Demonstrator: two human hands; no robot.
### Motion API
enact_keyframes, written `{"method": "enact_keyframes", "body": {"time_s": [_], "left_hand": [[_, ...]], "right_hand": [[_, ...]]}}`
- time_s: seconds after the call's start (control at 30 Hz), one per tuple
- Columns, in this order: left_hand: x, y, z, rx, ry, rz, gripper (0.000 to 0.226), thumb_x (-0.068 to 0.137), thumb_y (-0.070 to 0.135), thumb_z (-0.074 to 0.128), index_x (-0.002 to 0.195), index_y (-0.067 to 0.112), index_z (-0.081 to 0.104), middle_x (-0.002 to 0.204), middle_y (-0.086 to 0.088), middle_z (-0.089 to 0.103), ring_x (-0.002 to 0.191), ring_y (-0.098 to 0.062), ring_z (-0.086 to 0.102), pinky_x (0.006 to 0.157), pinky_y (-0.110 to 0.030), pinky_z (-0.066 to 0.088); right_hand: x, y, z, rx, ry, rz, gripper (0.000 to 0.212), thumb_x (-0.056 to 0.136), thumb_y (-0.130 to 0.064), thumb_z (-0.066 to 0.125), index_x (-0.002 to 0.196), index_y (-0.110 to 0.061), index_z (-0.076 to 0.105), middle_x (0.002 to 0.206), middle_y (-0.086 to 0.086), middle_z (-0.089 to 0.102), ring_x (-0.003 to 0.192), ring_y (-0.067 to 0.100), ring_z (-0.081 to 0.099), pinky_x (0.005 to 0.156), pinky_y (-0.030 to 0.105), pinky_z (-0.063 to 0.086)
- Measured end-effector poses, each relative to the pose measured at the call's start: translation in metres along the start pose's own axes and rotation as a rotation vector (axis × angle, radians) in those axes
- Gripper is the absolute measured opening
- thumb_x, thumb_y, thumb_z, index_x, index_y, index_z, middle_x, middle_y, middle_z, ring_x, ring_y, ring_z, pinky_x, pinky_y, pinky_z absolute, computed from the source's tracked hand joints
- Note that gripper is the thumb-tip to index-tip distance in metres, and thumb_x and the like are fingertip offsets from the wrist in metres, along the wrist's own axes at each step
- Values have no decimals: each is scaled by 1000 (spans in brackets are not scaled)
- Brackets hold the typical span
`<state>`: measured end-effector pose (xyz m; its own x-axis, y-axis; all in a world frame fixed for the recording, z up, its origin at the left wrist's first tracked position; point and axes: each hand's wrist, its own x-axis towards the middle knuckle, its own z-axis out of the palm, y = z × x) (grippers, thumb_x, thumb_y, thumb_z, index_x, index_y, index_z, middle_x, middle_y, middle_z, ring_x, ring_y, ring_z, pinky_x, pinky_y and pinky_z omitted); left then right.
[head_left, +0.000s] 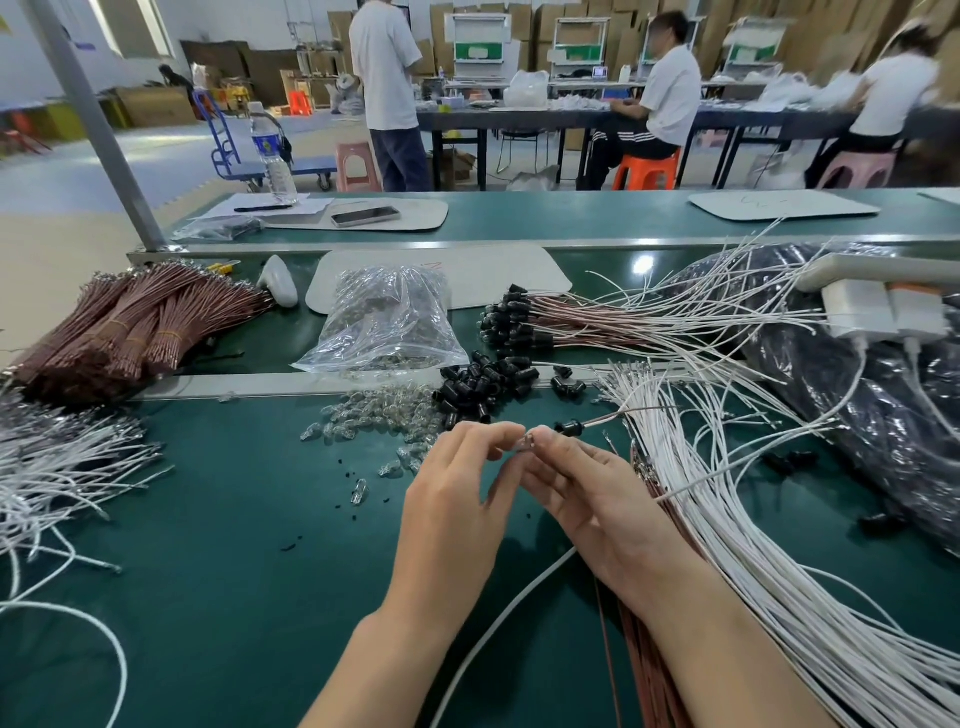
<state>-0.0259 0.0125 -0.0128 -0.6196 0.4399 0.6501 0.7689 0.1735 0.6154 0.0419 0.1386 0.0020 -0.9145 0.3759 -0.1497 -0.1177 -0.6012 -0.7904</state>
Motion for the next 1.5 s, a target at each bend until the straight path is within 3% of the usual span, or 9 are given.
{"method": "enact_keyframes", "body": {"time_s": [0.23, 0.83, 1.07, 1.5], "left_hand": [[0, -5, -2, 137, 21, 42, 14, 93, 24, 69, 106, 23, 67, 98, 18, 62, 93, -3, 58, 82, -21, 47], [0, -5, -2, 119, 27, 11, 9, 92, 27, 68, 99, 25, 64, 93, 19, 60, 89, 0, 54, 77, -15, 44], [-1, -5, 0, 80, 11, 0, 10, 92, 31, 66, 97, 24, 66, 91, 21, 59, 90, 5, 53, 77, -13, 43], [-1, -4, 1, 102, 19, -2, 7, 93, 30, 64, 98, 28, 61, 92, 21, 56, 89, 4, 52, 75, -15, 44]], "right_hand": [[0, 0, 2, -35, 8, 6, 26, 72, -24, 79, 90, -6, 79, 92, 12, 74, 79, 13, 70, 74, 24, 60], [-2, 1, 5, -53, -14, 2, 34, 78, -29, 77, 98, -2, 75, 95, 12, 75, 80, 15, 70, 75, 24, 59], [0, 1, 4, -63, 43, -29, 17, 71, -28, 79, 78, -13, 81, 82, 8, 74, 74, 13, 72, 70, 23, 59], [-1, 0, 6, -67, 1, -8, 26, 77, -27, 75, 91, -5, 78, 93, 15, 76, 80, 16, 73, 72, 24, 59]]}}
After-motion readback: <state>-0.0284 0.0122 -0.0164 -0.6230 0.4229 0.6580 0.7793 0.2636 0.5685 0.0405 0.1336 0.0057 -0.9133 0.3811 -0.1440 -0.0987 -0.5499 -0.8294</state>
